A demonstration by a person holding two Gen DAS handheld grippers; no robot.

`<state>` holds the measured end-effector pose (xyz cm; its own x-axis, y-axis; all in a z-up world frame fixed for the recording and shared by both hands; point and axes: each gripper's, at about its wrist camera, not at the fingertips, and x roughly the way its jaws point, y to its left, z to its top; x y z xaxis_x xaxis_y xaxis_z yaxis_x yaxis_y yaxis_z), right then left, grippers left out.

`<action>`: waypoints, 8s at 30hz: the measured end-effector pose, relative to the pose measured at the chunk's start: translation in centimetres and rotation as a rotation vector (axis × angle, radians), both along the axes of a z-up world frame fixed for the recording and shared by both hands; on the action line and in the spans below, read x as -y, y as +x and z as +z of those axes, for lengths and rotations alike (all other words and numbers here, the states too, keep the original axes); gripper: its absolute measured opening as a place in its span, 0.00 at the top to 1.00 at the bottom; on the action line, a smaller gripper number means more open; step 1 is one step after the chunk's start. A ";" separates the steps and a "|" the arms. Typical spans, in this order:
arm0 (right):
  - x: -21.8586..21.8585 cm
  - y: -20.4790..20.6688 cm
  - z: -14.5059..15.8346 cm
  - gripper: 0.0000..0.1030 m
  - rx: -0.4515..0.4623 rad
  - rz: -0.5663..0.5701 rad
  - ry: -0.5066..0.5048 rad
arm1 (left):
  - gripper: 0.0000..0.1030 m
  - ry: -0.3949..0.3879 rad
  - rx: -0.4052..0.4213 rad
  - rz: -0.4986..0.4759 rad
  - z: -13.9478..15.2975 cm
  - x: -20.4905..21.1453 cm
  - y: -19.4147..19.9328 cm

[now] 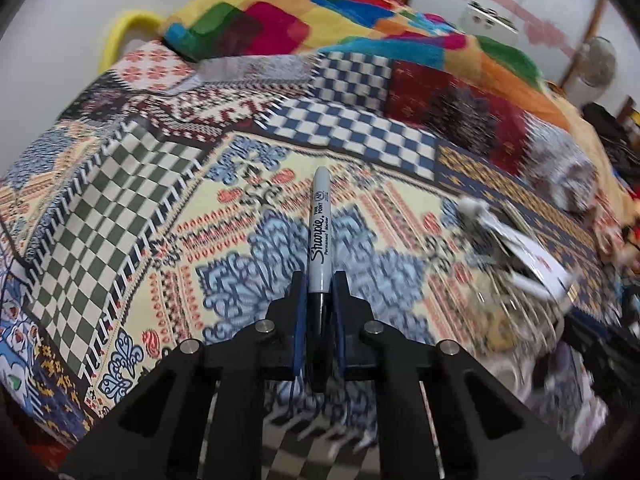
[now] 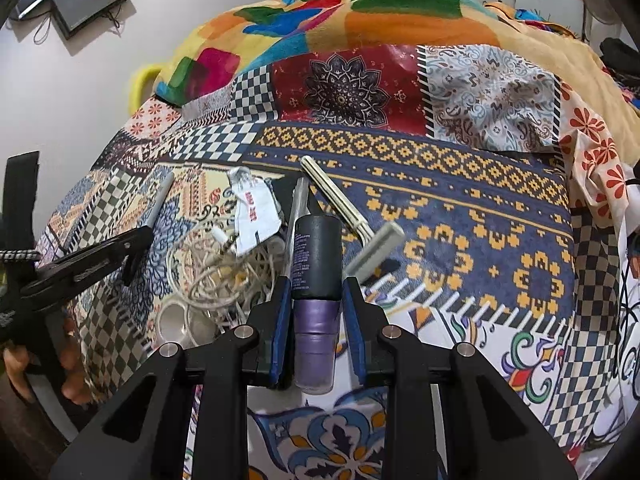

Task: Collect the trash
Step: 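Grasp the black Sharpie marker with the left tool while the right tool grasps the purple-and-black cylinder, then carry the marker and cylinder with both tools over the white bucket, then open both tools to drop the marker and cylinder into the bucket, then move both tools back over the items on the quilt, then grasp the white tape roll with the left tool while the right tool grasps the white stick tool, then carry the tape roll and white stick with both tools over the bucket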

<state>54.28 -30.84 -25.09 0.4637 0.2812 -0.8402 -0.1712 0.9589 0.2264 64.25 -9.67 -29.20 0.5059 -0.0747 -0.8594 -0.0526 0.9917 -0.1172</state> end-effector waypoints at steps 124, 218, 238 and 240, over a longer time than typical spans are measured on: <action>-28.2 -26.3 13.2 0.75 0.185 0.606 -0.024 | 0.32 -0.059 0.149 0.394 13.9 -24.0 -42.9; 1.7 -5.9 12.0 0.89 0.197 -0.022 0.040 | 0.64 0.001 0.215 -0.196 13.7 5.4 -13.2; -8.8 -18.9 19.4 0.89 0.287 0.220 0.045 | 0.64 0.074 0.293 -0.011 21.2 -4.4 -28.0; -10.2 -20.0 19.3 0.89 0.286 0.250 0.041 | 0.64 0.074 0.292 0.015 21.3 -5.8 -29.3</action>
<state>34.31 -20.60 -5.74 0.5908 0.4461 -0.6723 -0.4603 0.8707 0.1733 34.93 -3.82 -7.92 0.7330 -0.0079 -0.6802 -0.0424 0.9975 -0.0572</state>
